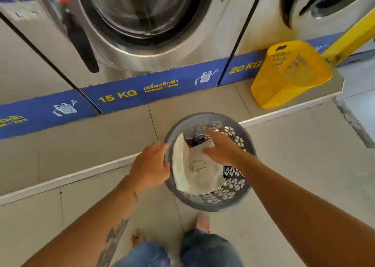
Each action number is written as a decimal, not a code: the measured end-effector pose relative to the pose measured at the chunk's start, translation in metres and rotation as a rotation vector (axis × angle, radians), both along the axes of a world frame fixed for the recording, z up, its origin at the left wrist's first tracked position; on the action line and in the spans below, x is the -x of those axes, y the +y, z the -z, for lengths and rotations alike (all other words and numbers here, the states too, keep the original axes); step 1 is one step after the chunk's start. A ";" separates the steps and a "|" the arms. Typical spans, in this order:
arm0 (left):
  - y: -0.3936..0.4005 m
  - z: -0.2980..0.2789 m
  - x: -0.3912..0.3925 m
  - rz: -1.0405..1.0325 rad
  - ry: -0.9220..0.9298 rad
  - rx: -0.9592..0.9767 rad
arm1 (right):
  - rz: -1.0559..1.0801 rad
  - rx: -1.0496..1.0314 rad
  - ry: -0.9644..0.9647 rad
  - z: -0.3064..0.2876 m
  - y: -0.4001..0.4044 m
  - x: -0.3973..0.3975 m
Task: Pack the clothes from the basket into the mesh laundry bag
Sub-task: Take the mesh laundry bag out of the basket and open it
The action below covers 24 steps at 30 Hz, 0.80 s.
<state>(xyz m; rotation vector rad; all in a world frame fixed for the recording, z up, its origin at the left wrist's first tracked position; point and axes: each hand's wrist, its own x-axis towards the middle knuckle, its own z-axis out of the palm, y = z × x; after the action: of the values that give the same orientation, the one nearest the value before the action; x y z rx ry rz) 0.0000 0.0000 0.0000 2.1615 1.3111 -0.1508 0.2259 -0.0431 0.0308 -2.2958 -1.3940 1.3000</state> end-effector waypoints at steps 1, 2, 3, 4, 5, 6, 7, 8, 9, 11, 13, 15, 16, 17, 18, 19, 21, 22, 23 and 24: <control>-0.001 0.022 -0.001 0.023 0.016 -0.008 | -0.003 0.034 -0.003 0.024 -0.002 0.006; 0.000 0.049 -0.001 0.028 0.021 -0.043 | 0.013 0.041 0.002 0.051 -0.003 0.010; 0.000 0.077 -0.001 0.037 0.022 -0.068 | 0.037 0.069 0.025 0.082 -0.006 0.014; 0.000 0.099 0.000 0.042 0.021 -0.090 | 0.071 0.093 0.072 0.112 -0.010 0.018; 0.001 0.122 -0.001 0.042 0.000 -0.125 | 0.109 0.095 0.096 0.140 -0.012 0.023; 0.001 0.141 -0.003 0.040 -0.043 -0.171 | 0.132 0.090 0.104 0.166 -0.014 0.026; 0.002 0.159 -0.003 0.032 -0.092 -0.217 | 0.140 0.076 0.112 0.189 -0.016 0.029; 0.002 0.173 -0.003 0.021 -0.144 -0.251 | 0.143 0.049 0.125 0.206 -0.016 0.032; 0.002 0.186 -0.003 0.016 -0.181 -0.272 | 0.148 0.034 0.129 0.225 -0.016 0.033; 0.001 0.209 -0.005 -0.001 -0.271 -0.287 | 0.142 -0.001 0.133 0.257 -0.013 0.033; -0.002 0.222 -0.005 -0.041 -0.392 -0.312 | 0.141 -0.019 0.139 0.281 -0.008 0.034; -0.003 0.231 -0.005 -0.097 -0.543 -0.314 | 0.170 -0.002 0.220 0.298 -0.001 0.033; -0.004 0.234 -0.005 -0.120 -0.620 -0.304 | 0.193 0.016 0.291 0.304 0.002 0.033; -0.006 0.236 -0.005 -0.132 -0.690 -0.296 | 0.204 0.032 0.362 0.310 0.002 0.032; -0.006 0.237 -0.005 -0.141 -0.750 -0.285 | 0.203 0.047 0.420 0.315 0.002 0.031; -0.005 0.239 -0.006 -0.149 -0.784 -0.283 | 0.191 0.065 0.448 0.320 0.001 0.030; 0.001 0.240 -0.006 -0.146 -0.773 -0.315 | 0.079 0.069 0.363 0.325 0.002 0.026; 0.005 0.240 -0.007 -0.127 -0.743 -0.339 | 0.020 0.053 0.290 0.325 0.004 0.025; 0.008 0.240 -0.007 -0.098 -0.717 -0.356 | -0.017 0.017 0.230 0.323 0.004 0.026; 0.010 0.239 -0.007 -0.071 -0.699 -0.361 | -0.029 -0.023 0.178 0.319 0.003 0.027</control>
<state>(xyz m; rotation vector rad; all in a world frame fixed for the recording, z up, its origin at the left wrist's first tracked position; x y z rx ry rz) 0.0066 0.0101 -0.2390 2.1369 1.0376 0.8533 0.1988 -0.0402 -0.2879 -2.0944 -1.3803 1.4488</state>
